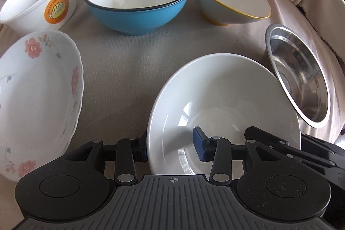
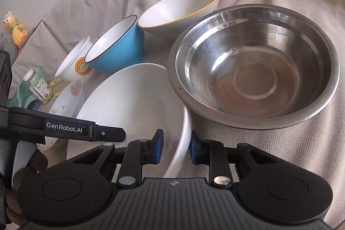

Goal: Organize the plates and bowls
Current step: 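Lift the large white bowl and lower it onto the flowered plate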

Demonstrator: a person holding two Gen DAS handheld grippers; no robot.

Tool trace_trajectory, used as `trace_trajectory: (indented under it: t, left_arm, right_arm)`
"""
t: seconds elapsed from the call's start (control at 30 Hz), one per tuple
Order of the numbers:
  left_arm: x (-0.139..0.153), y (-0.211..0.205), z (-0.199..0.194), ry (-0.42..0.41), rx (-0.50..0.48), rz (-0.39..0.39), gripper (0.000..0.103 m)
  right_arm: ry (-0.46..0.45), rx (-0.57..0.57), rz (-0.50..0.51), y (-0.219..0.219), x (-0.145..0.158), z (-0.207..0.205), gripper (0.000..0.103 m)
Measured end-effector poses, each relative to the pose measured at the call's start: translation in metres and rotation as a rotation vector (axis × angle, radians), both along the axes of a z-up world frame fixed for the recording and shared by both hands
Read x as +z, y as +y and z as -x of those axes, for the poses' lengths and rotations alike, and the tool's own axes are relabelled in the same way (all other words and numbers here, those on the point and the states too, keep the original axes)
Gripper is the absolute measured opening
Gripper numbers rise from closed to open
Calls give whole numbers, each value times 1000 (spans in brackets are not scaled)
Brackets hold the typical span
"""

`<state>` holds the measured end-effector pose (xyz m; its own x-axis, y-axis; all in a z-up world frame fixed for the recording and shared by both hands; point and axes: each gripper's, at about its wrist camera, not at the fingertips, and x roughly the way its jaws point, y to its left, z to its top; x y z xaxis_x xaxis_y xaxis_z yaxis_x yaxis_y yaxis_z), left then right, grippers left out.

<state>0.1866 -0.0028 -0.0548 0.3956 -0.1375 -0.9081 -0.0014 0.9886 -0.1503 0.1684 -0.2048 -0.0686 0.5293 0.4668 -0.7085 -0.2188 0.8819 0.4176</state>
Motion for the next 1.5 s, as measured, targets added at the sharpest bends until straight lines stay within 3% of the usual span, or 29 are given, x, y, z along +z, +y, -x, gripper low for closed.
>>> trace_trajectory:
  t: [0.2,0.4,0.83,1.3,1.5]
  left_arm:
    - [2,8,15,-71,-46,33,36]
    - [16,30,32,-129,-50,82,36]
    - [64,114,65,-266,119,89,36]
    - [57,194,63,-194,259,92,36]
    - [47,212,62,-165,314,86,36]
  right_arm:
    - [0,-14,85,13,5,1,27]
    - [69,-21,80,23,12,1,28]
    - [-1,63,83,110,53,9,31]
    - [-39,232,271,223,67,-3,31]
    - [14,252,276,246,57,-15,31]
